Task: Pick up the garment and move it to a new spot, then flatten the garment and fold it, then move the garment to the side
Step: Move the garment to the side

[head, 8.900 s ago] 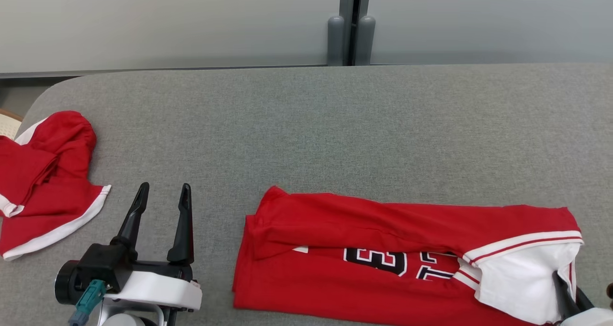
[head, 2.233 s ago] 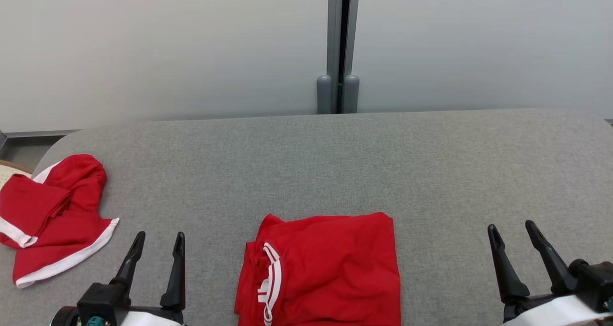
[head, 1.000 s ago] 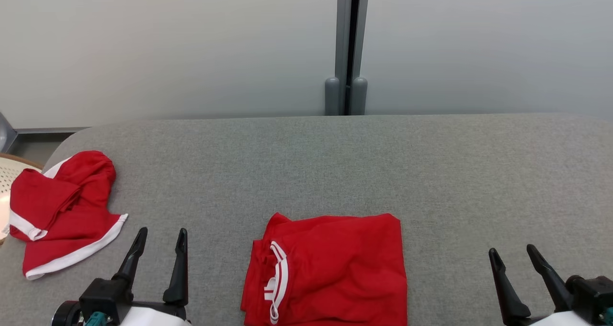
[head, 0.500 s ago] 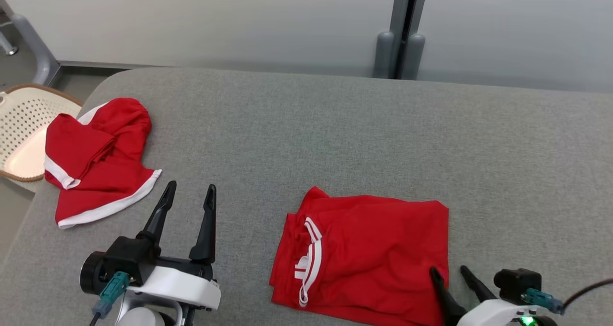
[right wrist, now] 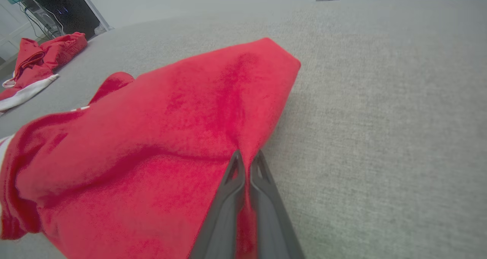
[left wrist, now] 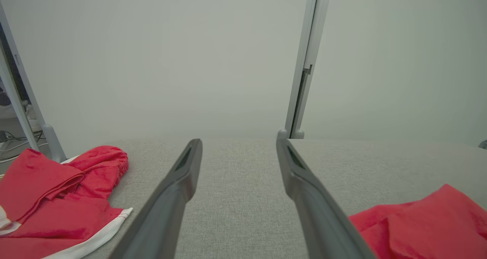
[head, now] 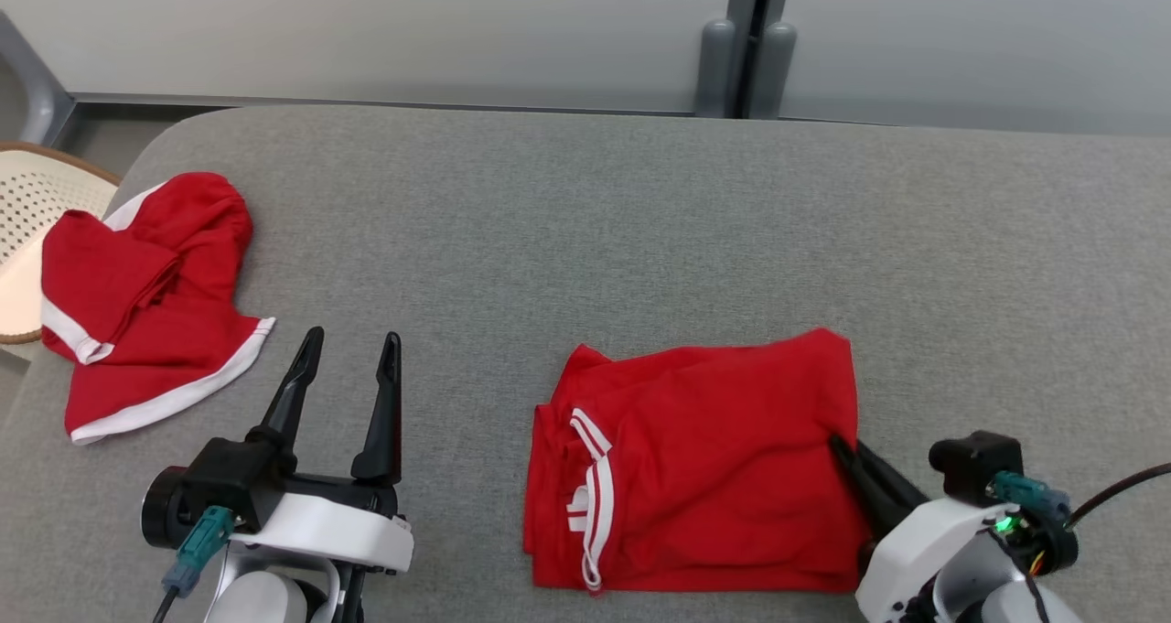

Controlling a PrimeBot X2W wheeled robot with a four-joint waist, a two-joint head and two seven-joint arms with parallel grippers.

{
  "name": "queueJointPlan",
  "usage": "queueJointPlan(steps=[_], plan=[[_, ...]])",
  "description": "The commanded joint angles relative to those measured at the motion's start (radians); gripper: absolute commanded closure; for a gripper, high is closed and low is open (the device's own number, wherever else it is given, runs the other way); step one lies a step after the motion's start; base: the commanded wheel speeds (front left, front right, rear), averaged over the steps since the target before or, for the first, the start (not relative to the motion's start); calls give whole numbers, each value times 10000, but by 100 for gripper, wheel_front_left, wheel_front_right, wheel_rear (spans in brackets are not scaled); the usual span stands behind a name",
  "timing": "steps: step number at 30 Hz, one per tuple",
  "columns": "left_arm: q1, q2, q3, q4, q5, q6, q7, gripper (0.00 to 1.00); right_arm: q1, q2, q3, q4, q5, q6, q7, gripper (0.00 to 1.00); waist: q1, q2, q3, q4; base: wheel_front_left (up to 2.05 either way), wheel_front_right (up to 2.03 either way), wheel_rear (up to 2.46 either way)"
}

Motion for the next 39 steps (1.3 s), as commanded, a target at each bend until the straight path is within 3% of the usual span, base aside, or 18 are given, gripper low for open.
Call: queueJointPlan(steps=[1,12,20,28,39], plan=[[-113,10,64,-58,56,-66,-39,0,-128,-233,24,-317,-62,-5,7,100,0,0,2,-238,0,0,0],[-13,-121,357,-398,207,-187,-41,0,-785,-2524,553,-3797,-1016,-7,1301,100,0,0,135,-1778,0,0,0],[-389,-121,417,-609,391,-330,-42,0,-998,-3427,250,-4232,-811,-8,1973,100,0,0,663,-2726,0,0,0],[-1250,130,257,-1027,660,-562,22,0,-2044,-4414,176,-2901,-572,-15,1642,100,0,0,2041,-3504,0,0,0],[-2805,621,-124,-2011,1118,-861,575,0,-3975,-5368,-1571,1068,-438,-15,317,100,0,0,4518,-3500,0,0,0]])
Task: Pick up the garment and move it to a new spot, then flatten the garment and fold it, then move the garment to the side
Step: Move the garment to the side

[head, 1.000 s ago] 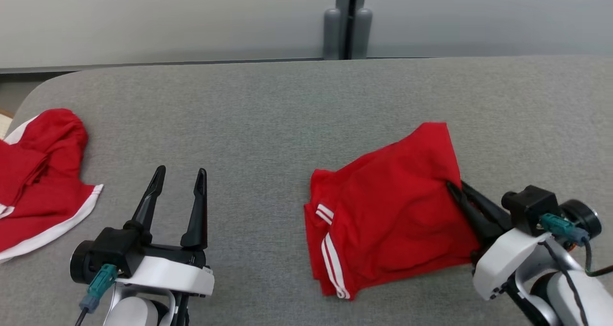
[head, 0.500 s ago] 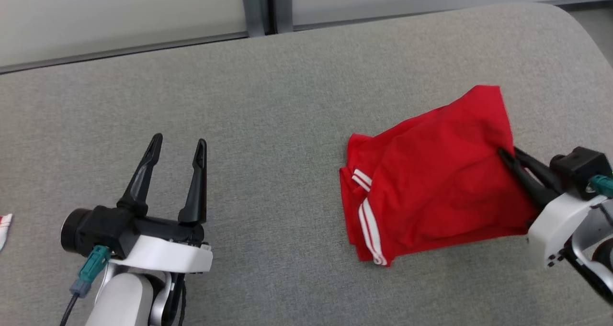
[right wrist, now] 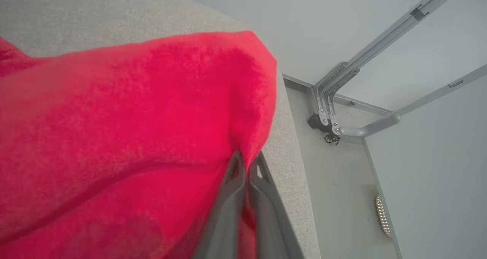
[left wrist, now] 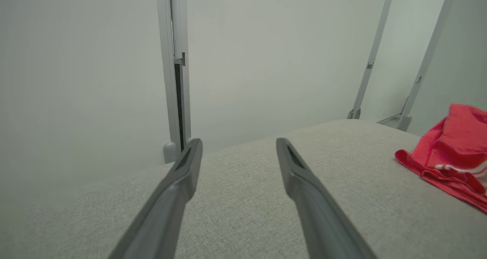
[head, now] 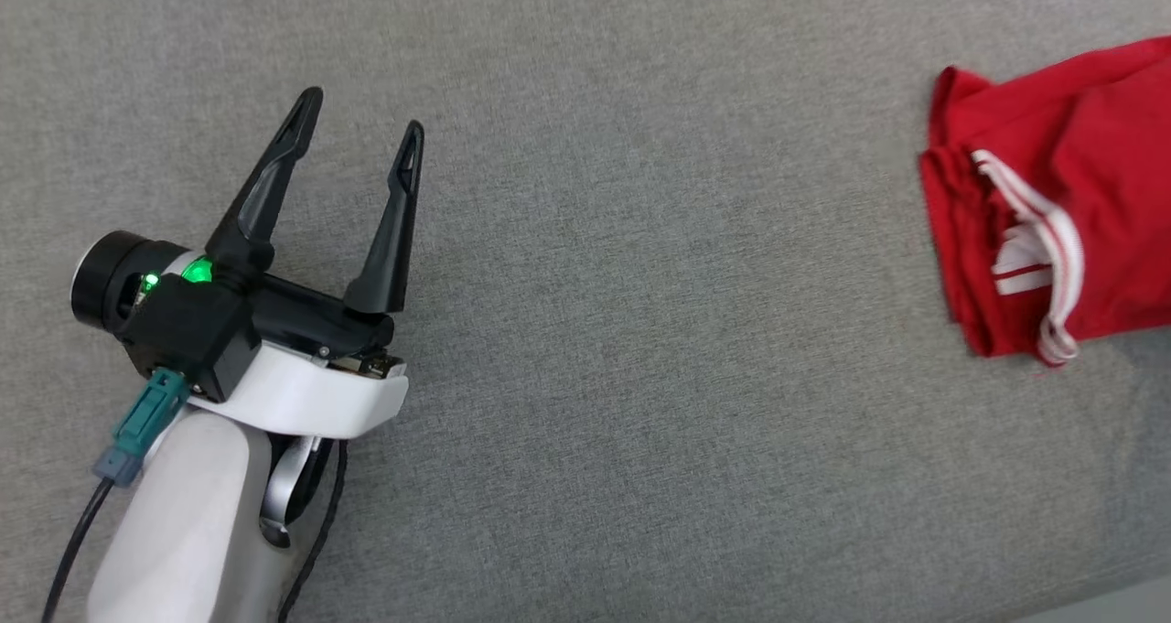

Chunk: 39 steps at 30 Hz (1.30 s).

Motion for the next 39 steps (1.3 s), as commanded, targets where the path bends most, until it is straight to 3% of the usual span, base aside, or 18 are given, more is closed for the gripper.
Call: queueJointPlan(steps=[1,6,7,8,9,16,22,26,28,39], plan=[[-264,103,-15,-130,110,-27,45,0,-346,-113,-249,485,-83,-24,-199,100,0,0,850,-20,0,0,0],[-529,227,-154,-274,180,-96,157,0,-1045,125,-845,1985,-111,-24,-687,100,0,0,1227,6,0,0,0],[-558,232,-175,-278,185,-81,167,0,-1216,217,-982,2224,-141,-24,-855,57,0,0,1245,-3,0,0,0],[-583,238,-182,-277,185,-73,162,0,-1371,286,-1104,2456,-221,-24,-1022,5,0,0,1253,-20,0,0,0],[-589,238,-200,-256,175,-76,164,0,-1445,405,-1250,2755,-264,-24,-1158,0,0,0,1241,-36,0,0,0],[-34,276,-118,251,-53,6,12,0,-1311,1434,-1693,3222,-851,-23,-3059,0,0,0,420,-246,0,0,0],[714,126,-12,819,-330,203,-200,0,-358,2561,-1888,1932,-796,-23,-3691,0,0,0,-780,-135,0,0,0],[1132,32,58,1117,-483,289,-311,0,468,3131,-1910,905,-887,-23,-3719,0,0,0,-1454,60,0,0,0],[1579,-30,169,1338,-663,410,-369,0,1245,3735,-1758,-179,-1043,-23,-3668,0,0,0,-2032,310,0,0,0],[2965,-121,604,1929,-1107,735,-525,0,3750,5293,-983,-3444,-1383,-23,-2493,0,0,0,-3914,1629,0,0,0]])
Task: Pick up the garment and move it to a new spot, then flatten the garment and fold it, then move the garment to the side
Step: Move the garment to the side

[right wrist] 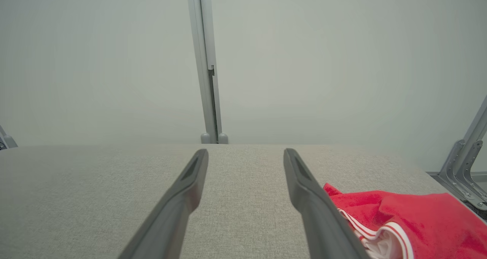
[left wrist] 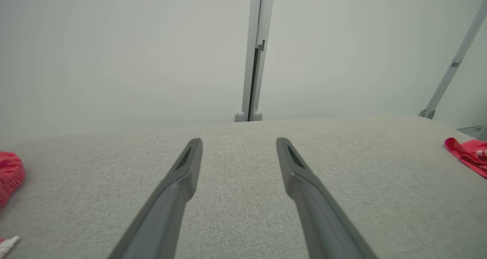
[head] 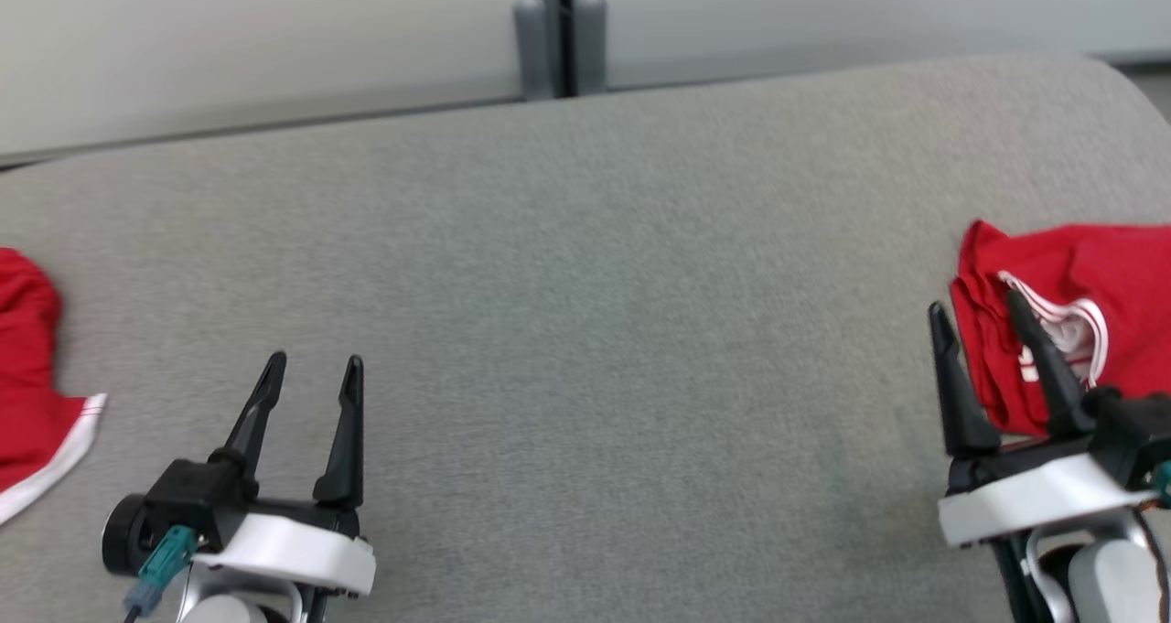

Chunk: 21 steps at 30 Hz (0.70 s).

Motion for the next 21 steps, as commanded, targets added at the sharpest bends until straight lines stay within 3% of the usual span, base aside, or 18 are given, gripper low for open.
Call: queueJointPlan(steps=[1,11,21], plan=[[180,47,67,30,-76,58,-52,0,247,73,18,-197,-41,-21,82,0,0,-1,-712,653,0,0,0],[1283,343,101,48,-172,186,186,0,1849,719,41,-969,-120,-19,591,0,0,-1,-2076,1254,0,0,0],[1831,473,20,92,-241,255,349,0,2891,883,-323,-1451,-219,-19,1020,0,0,-1,-2617,1272,0,0,0]])
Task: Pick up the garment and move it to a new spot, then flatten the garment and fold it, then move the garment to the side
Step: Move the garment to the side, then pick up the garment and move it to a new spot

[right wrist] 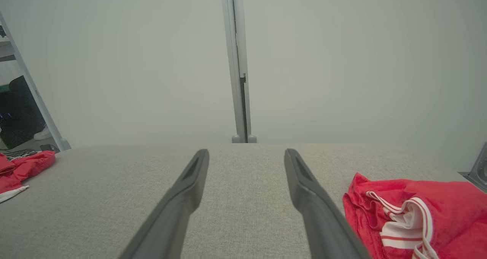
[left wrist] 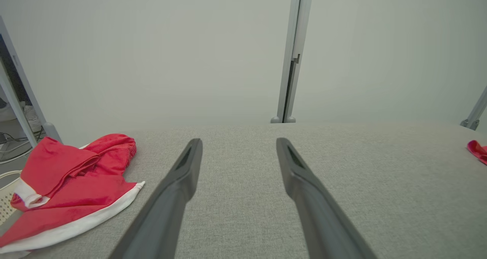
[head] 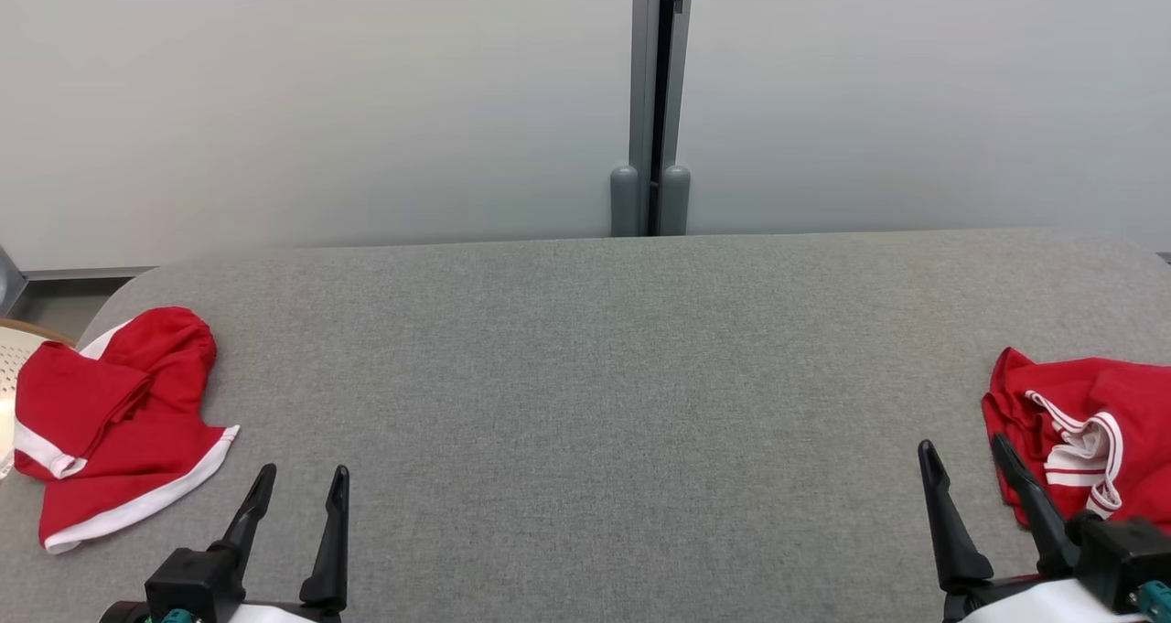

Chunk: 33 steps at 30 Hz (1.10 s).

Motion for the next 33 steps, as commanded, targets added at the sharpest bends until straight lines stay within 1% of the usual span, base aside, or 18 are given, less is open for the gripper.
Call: queueJointPlan(steps=[1,20,25,29,33], plan=[[158,62,24,36,-26,76,22,0,149,21,-71,-101,-3,-17,77,0,0,-1,-52,-35,0,0,0],[217,115,-52,87,-162,194,24,0,371,120,-184,-397,20,-18,353,0,0,-1,-125,-86,0,0,0],[53,130,-103,78,-166,210,19,0,343,127,-208,-408,41,-18,360,0,0,-1,-88,4,0,0,0],[-176,62,-133,92,-226,178,1,0,407,155,-266,-507,-36,-18,395,0,0,-1,-38,329,0,0,0],[-519,24,-115,167,-338,92,-34,0,495,181,-250,-703,-84,-16,488,0,0,-1,47,978,0,0,0]])
